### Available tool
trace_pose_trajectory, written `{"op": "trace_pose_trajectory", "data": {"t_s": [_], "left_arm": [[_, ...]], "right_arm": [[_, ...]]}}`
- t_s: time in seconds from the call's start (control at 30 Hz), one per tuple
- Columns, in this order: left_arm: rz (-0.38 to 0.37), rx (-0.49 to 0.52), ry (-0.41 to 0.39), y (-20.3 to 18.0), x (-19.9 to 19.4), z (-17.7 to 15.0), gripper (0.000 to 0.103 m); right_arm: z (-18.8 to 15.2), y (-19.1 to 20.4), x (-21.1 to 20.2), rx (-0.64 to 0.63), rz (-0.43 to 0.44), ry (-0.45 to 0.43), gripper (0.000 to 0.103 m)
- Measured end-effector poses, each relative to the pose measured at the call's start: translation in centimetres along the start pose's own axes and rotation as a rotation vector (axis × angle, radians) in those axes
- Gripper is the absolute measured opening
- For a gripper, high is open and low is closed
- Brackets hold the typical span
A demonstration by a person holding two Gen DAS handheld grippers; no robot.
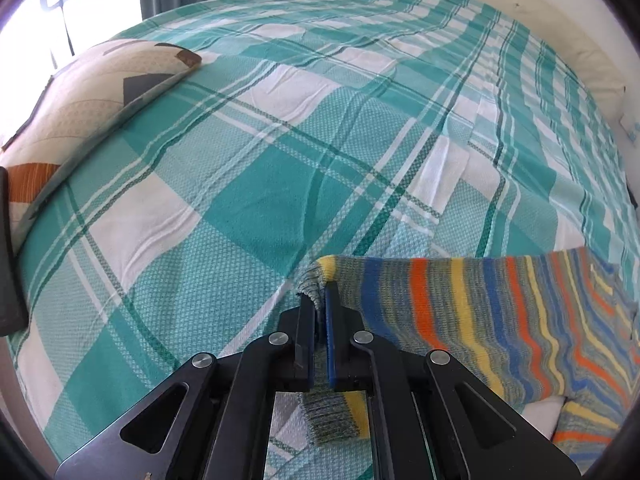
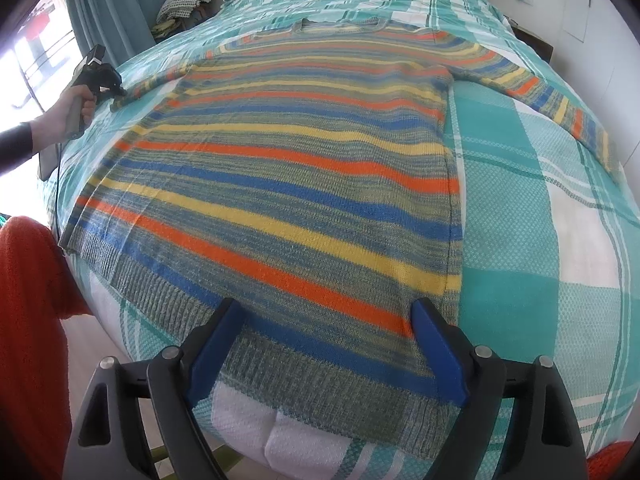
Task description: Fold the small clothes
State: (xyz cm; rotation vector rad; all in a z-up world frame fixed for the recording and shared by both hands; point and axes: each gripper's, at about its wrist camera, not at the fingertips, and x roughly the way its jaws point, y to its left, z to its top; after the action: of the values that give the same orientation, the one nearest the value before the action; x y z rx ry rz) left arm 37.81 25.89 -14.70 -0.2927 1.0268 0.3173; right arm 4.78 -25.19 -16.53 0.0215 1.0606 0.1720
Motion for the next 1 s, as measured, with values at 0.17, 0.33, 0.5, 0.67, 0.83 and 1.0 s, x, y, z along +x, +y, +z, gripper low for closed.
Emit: {"op": "trace_pose_trajectory", "data": {"t_s": [0.17,0.33,0.5,0.67,0.83,1.0], "left_arm": [[0.044,-0.019,0.000,0.4,-1.8,-1.7,0.047],[-0.083,0.010,-0.131,0.0,-8.7,-6.3,0.089],[-0.215,0.123,-0.085,-2.0,-11.9,-12.7,0.091],[-0.200,0.216,-0.061,-3.8,-11.5,-18.1,0.091],[-0.166,0.252,-0.004,-3.6,-9.7,-20.5,0.092],[-0.162,0.280,0.000,-3.6,-9.4,-21.4,0.101]], "right_arm": [[0.1,-0.1,-0.3,0.010,0.010,-0.005,0.087],[0.4,-0.7,-2.4,0.053,0.069,-0.083,0.086],[0.9,-2.1,-6.2,0.114,-0.004,-0.264,0.087],[0.9,-5.5,-7.3,0.242,-0.123,-0.324,0.087],[-0.3,-9.0,-7.2,0.383,-0.161,-0.301,0.087],[-0.6,-10.1,-6.5,0.436,-0.159,-0.282,0.087]]}}
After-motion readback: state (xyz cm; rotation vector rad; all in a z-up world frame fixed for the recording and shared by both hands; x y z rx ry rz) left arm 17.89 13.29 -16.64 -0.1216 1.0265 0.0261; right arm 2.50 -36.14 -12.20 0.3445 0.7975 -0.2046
